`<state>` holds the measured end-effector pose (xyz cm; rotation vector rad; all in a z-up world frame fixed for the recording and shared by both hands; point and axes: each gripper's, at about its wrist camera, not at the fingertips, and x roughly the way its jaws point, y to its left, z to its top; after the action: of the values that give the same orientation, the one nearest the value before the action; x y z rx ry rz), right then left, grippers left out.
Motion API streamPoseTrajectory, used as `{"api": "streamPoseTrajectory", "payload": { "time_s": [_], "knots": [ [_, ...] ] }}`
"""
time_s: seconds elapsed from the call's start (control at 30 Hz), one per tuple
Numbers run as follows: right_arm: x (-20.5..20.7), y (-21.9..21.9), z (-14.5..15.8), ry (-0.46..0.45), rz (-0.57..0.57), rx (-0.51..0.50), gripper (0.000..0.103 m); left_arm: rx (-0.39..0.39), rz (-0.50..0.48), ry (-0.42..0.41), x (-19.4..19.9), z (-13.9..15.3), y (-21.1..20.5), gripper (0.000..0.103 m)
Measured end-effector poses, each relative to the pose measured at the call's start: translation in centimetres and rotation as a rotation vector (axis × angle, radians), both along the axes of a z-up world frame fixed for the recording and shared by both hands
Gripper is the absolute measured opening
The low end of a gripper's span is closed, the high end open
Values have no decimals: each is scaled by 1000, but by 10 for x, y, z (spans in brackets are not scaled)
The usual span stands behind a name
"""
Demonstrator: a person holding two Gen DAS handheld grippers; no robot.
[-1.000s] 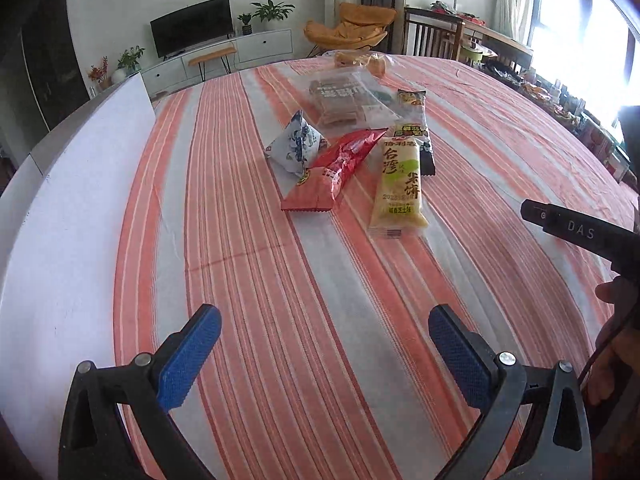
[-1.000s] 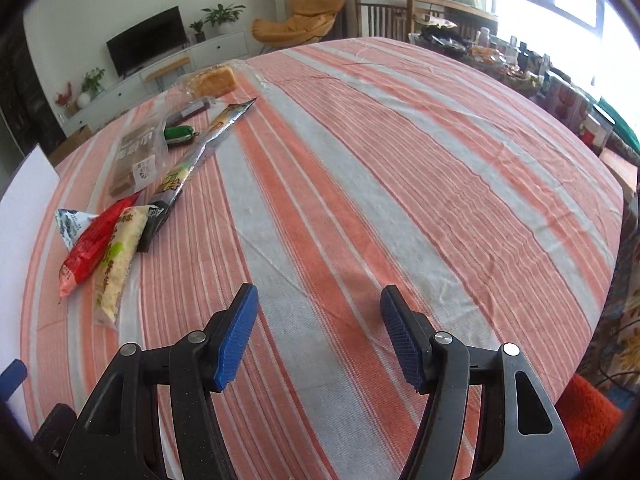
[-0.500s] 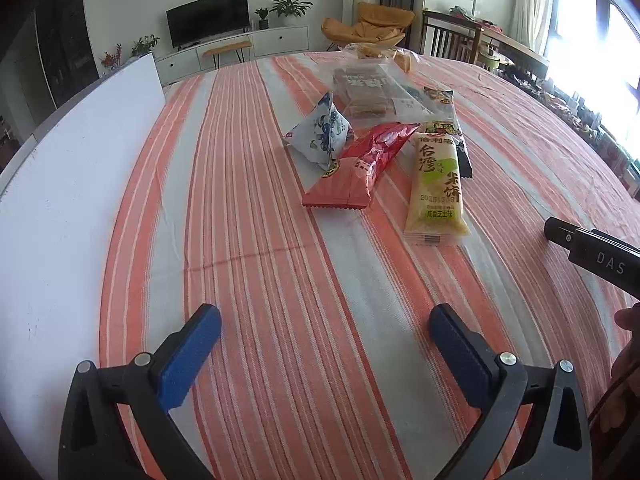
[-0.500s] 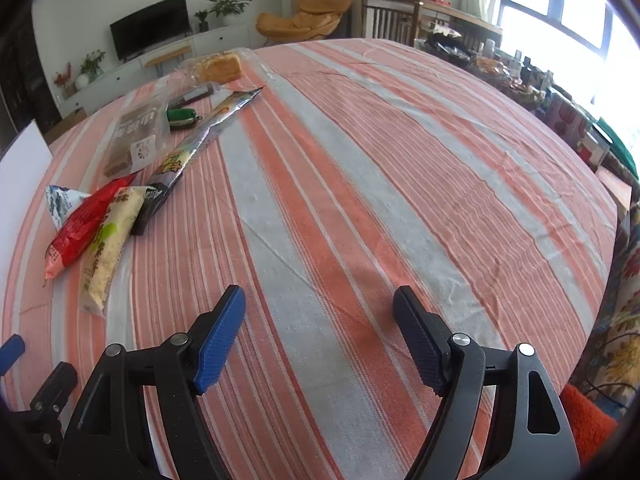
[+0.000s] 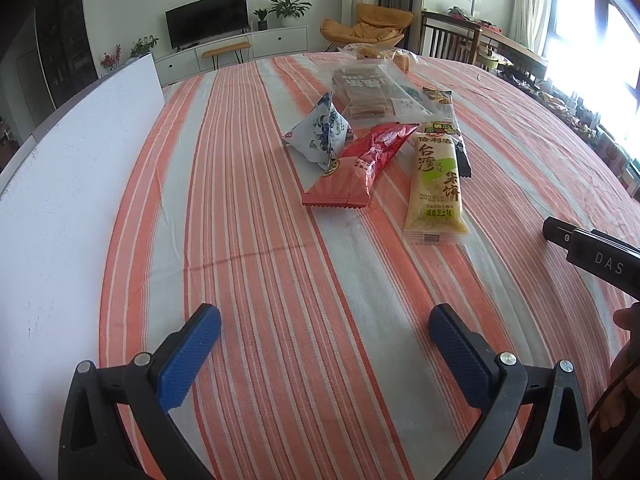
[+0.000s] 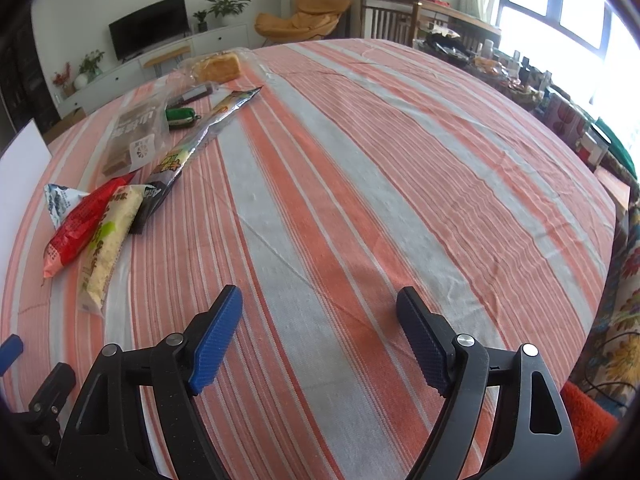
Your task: Organize snacks
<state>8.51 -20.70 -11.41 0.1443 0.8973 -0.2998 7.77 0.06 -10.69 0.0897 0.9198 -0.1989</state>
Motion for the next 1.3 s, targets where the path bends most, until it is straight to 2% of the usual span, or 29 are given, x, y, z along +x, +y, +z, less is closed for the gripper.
{"api": "streamPoseTrajectory", "payload": {
  "time_s": [1.13,1.3],
  "knots": [
    [0,-1,0,0,2,2,83,-1,0,0,0,-1,0,103],
    [-1,0,0,0,3,3,83,-1,-32,27,1,2,2,103]
  ]
}}
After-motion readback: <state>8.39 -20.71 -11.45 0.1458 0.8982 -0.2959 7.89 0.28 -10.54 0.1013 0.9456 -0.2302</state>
